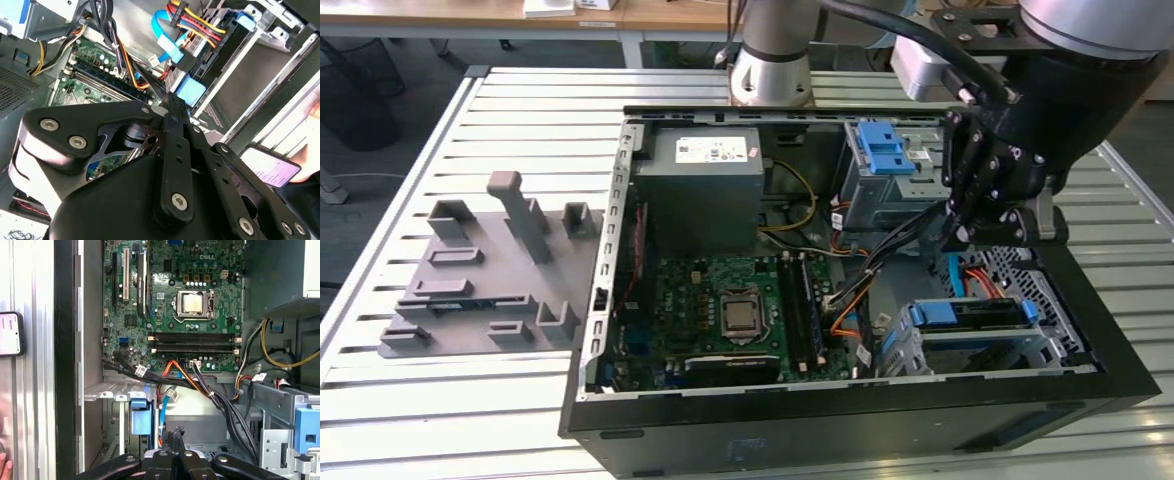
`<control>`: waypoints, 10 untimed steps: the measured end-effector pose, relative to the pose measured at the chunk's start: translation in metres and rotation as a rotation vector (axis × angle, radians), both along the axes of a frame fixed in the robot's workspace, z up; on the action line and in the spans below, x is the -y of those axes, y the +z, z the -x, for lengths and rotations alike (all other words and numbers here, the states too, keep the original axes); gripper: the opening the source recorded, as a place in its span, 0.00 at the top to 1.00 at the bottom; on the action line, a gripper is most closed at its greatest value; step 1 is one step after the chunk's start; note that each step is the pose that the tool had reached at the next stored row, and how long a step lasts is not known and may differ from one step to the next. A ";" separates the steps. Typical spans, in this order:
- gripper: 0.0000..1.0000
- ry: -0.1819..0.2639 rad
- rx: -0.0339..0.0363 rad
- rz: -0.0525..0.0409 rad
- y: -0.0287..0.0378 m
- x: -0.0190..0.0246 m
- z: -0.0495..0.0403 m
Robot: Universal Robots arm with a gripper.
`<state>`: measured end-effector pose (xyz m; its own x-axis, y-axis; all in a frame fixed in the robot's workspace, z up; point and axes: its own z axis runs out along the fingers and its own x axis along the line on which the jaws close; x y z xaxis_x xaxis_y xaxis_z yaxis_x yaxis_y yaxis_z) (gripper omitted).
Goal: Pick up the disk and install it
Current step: 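Insert the second disk wire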
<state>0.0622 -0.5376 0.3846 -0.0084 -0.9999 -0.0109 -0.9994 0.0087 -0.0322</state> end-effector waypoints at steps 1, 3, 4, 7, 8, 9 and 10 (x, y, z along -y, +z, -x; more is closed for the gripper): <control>0.89 0.000 0.0000 0.0000 0.0000 0.0000 0.0015; 0.89 0.000 0.0000 0.0000 0.0000 0.0000 0.0044; 0.89 0.000 0.0000 0.0000 0.0000 0.0000 0.0059; 0.89 0.000 0.0000 0.0000 0.0000 0.0000 0.0104; 0.89 0.000 0.0000 0.0001 0.0000 0.0000 0.0118; 0.89 0.000 0.0000 0.0000 -0.0001 0.0000 0.0133; 0.89 0.000 0.0000 0.0001 0.0000 0.0000 0.0147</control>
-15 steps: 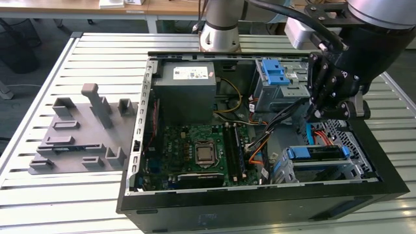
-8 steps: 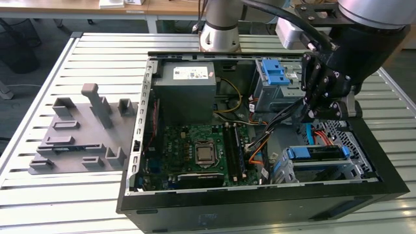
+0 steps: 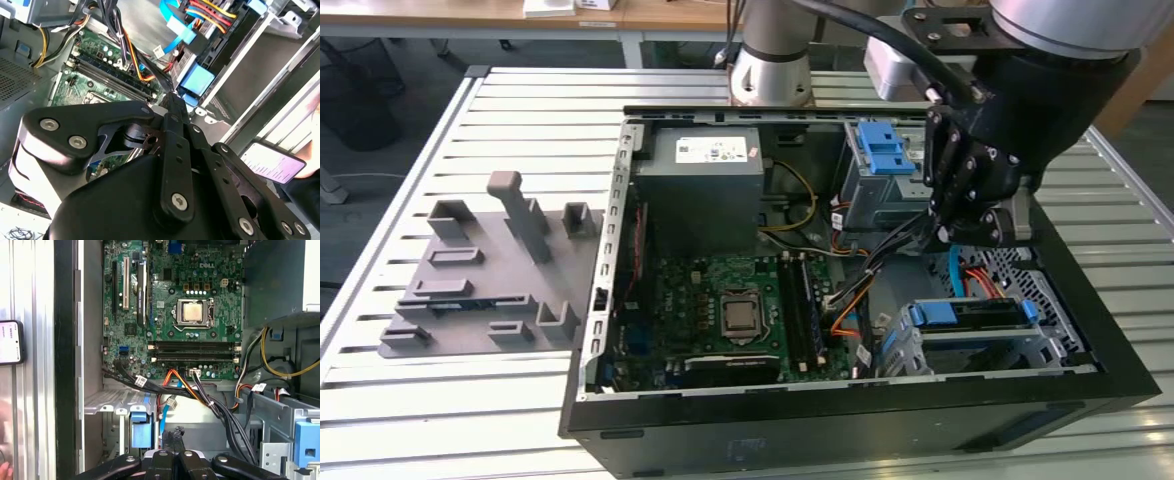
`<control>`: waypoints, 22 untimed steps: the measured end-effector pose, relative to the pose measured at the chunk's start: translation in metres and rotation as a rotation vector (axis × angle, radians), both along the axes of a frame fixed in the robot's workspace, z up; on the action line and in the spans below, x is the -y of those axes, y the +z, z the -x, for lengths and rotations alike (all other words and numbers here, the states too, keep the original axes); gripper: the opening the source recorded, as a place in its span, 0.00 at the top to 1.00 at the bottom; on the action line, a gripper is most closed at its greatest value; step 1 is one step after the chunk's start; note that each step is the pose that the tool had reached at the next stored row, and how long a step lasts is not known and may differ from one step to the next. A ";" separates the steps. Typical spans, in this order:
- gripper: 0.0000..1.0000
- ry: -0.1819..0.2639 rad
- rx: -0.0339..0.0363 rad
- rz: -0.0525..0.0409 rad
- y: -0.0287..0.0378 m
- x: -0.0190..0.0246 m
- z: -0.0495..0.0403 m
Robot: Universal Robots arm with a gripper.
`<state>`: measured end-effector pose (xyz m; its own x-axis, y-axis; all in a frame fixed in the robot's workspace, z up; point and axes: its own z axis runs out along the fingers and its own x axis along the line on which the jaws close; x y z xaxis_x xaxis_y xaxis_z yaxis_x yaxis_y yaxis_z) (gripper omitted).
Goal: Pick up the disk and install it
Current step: 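Insert the second disk wire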
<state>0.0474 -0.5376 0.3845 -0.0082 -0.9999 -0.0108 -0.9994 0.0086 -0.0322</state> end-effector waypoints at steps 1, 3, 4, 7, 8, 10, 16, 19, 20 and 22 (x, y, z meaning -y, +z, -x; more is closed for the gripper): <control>0.89 0.000 0.0000 0.0000 0.0000 0.0000 0.0015; 0.89 0.000 0.0000 0.0000 0.0000 0.0000 0.0046; 0.89 0.000 0.0000 0.0000 0.0000 0.0000 0.0060; 0.89 0.000 -0.0002 0.0000 0.0000 0.0000 0.0102; 0.89 0.000 0.0000 0.0000 0.0000 0.0000 0.0097; 0.89 0.000 0.0000 0.0000 0.0000 -0.0001 0.0091; 0.89 0.000 0.0000 -0.0001 -0.0001 0.0000 0.0056; 0.89 0.000 0.0000 0.0000 0.0000 0.0000 0.0045; 0.89 0.000 0.0000 0.0000 0.0000 0.0000 0.0042; 0.89 0.000 0.0000 0.0000 -0.0001 0.0000 0.0035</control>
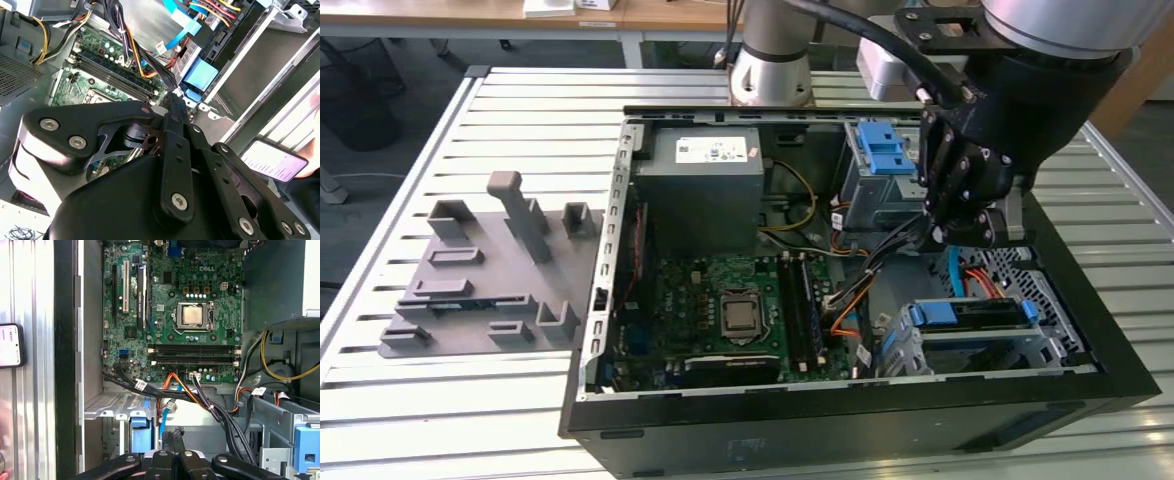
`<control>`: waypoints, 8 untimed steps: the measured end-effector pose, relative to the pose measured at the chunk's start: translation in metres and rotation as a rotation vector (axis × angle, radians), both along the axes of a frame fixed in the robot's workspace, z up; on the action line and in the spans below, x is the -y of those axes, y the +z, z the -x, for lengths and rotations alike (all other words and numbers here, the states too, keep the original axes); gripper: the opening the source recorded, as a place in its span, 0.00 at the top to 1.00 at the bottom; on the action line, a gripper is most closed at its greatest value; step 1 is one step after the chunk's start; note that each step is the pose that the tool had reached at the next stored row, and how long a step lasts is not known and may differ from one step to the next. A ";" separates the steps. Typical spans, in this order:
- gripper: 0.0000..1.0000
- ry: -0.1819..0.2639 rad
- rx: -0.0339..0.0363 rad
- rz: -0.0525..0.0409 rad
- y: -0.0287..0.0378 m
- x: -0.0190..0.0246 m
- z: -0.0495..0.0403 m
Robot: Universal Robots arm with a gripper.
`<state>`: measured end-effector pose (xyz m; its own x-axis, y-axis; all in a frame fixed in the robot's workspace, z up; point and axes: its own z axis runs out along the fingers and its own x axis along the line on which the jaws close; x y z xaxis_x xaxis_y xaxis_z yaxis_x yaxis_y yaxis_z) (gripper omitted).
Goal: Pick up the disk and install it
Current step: 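Insert the second disk wire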
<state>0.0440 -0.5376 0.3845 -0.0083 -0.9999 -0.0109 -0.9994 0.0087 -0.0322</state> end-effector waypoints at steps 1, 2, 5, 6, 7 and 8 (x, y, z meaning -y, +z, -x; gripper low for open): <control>0.89 0.000 0.0000 0.0000 0.0000 0.0000 -0.0004; 0.89 0.000 0.0000 -0.0001 0.0000 0.0000 -0.0008; 0.89 0.000 0.0000 0.0000 0.0000 0.0000 -0.0018; 0.89 0.000 0.0000 0.0000 0.0000 0.0000 -0.0022; 0.89 0.000 0.0000 0.0000 0.0000 0.0000 -0.0025; 0.89 0.000 0.0000 0.0000 0.0000 0.0000 -0.0029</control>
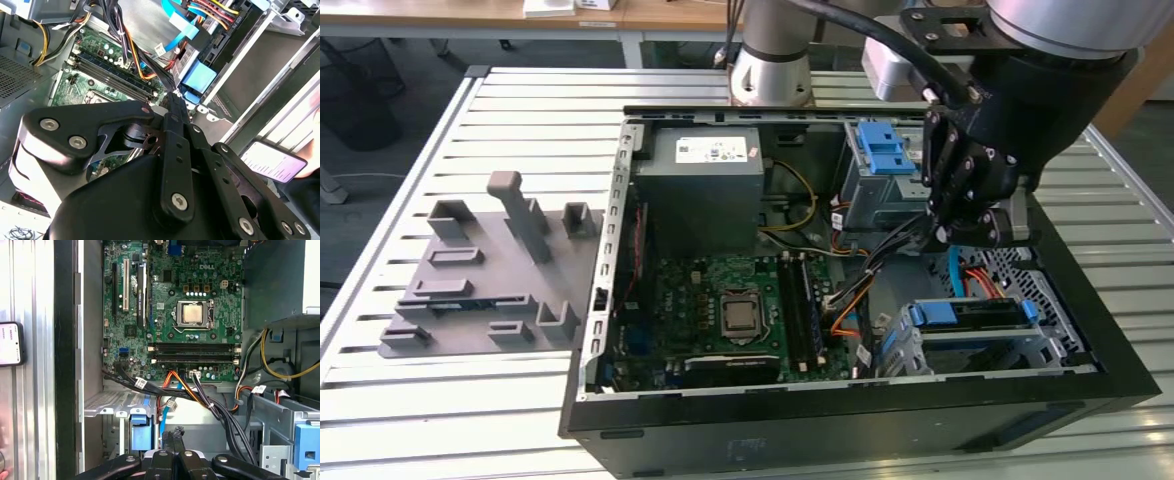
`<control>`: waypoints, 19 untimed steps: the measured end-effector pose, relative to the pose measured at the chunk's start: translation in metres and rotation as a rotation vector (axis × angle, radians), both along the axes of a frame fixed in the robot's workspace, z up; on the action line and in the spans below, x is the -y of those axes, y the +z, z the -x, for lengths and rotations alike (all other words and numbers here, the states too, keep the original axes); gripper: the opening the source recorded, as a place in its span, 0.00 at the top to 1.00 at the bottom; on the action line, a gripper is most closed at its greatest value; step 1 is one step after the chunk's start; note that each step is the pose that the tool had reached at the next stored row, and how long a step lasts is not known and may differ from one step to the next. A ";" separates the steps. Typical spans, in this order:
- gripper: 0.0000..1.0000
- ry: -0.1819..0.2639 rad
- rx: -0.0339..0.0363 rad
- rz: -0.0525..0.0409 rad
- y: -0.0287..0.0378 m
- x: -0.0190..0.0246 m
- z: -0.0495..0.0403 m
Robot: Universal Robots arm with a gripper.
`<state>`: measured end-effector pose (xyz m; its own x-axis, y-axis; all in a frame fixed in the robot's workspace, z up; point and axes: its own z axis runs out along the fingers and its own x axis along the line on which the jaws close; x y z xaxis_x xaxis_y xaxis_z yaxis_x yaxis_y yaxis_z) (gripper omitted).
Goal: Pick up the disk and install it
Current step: 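Insert the second disk wire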
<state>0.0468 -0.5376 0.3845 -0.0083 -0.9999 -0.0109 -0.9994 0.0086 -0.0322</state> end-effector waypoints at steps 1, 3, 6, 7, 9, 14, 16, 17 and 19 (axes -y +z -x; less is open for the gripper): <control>0.89 0.000 0.0000 0.0000 0.0000 0.0000 -0.0004; 0.89 0.000 0.0000 0.0000 0.0000 0.0000 -0.0011; 0.89 0.000 0.0000 0.0001 0.0000 0.0000 -0.0021; 0.89 0.000 0.0000 0.0000 0.0000 0.0000 -0.0022; 0.89 0.000 0.0000 -0.0001 -0.0001 0.0001 -0.0049; 0.89 0.000 0.0000 0.0000 -0.0001 0.0000 -0.0077; 0.89 0.000 0.0000 0.0001 0.0000 0.0000 -0.0098; 0.89 0.000 0.0000 0.0000 0.0000 0.0000 -0.0112; 0.89 0.000 0.0000 0.0000 -0.0001 0.0000 -0.0156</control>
